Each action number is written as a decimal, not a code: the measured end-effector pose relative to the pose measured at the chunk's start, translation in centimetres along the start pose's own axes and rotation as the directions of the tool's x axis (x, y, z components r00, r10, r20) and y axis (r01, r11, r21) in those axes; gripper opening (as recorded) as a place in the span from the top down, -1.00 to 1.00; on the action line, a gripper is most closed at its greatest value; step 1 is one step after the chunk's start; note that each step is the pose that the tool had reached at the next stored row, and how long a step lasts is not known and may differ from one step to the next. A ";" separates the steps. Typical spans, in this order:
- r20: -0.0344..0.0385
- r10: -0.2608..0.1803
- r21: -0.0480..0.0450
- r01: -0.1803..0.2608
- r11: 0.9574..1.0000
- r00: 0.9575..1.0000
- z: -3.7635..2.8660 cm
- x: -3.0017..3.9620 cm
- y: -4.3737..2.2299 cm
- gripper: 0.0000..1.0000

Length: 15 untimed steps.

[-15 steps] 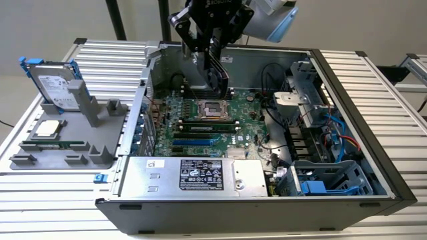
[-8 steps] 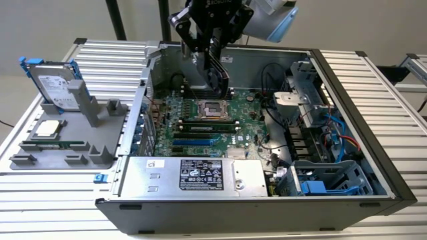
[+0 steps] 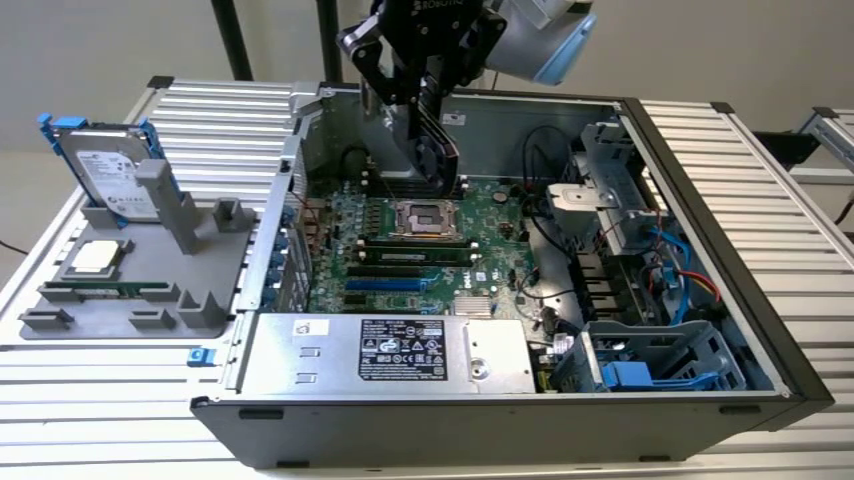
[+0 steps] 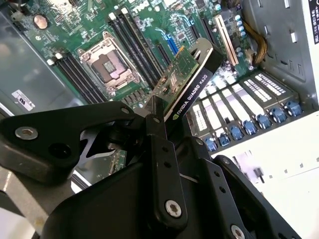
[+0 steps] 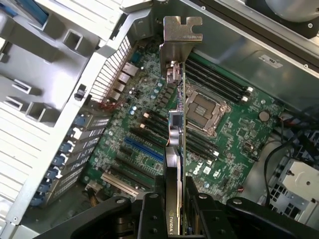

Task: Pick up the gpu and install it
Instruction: 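Insert the gpu into the slot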

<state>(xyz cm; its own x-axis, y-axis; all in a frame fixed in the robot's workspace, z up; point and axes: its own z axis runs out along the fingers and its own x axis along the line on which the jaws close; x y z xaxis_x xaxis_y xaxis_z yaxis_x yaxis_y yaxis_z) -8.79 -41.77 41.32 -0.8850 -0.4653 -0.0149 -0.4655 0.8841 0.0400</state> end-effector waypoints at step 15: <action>-0.001 -0.009 0.000 0.009 1.000 1.000 0.00 0.00 0.00 1.00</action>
<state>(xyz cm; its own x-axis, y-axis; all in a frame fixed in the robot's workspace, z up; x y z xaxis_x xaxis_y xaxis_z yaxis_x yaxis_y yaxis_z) -8.79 -41.77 41.32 -0.8808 -0.4733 -0.0146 -0.4735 0.8799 0.0402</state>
